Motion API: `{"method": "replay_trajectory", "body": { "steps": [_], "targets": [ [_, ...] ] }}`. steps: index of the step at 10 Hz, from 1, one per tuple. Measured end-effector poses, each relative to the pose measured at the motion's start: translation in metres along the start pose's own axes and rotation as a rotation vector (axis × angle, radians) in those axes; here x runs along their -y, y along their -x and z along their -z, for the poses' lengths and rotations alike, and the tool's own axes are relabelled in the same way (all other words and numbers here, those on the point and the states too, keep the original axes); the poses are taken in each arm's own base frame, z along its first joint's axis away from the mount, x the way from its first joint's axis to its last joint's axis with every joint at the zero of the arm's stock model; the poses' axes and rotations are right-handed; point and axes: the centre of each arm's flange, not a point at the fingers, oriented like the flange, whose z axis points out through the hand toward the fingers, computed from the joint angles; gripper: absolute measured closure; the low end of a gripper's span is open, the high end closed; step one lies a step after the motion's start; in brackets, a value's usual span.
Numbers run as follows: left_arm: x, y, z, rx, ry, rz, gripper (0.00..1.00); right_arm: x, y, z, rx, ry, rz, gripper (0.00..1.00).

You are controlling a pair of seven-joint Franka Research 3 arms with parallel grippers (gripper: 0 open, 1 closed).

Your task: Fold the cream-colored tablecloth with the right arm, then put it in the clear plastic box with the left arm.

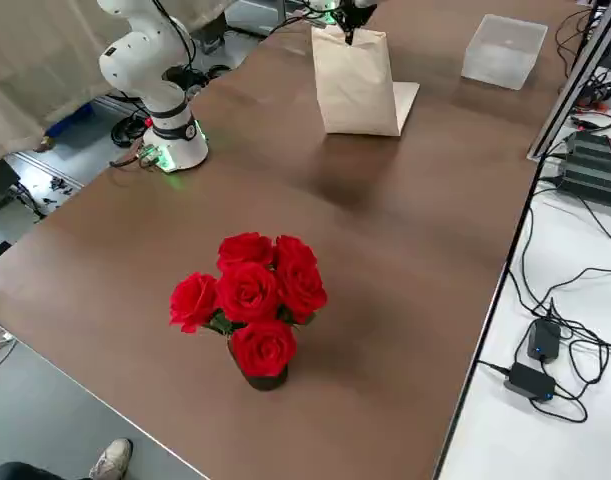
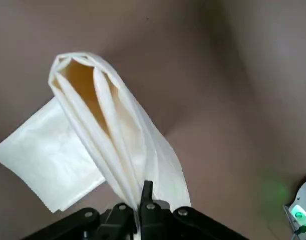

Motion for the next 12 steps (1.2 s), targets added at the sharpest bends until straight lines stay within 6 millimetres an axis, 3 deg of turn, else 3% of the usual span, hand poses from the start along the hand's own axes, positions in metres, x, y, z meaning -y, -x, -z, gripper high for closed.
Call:
{"method": "replay_trajectory", "body": {
  "steps": [6, 12],
  "targets": [
    [0.0, 0.0, 0.0, 0.0, 0.0, 0.0, 0.0, 0.015, -0.021, -0.043, 0.007, 0.019, 0.022, 0.96],
    [0.0, 0.0, 0.0, 0.0, 0.0, 0.0, 0.0, 0.056, 0.03, -0.074, -0.014, 0.033, -0.007, 0.96]
  ]
}}
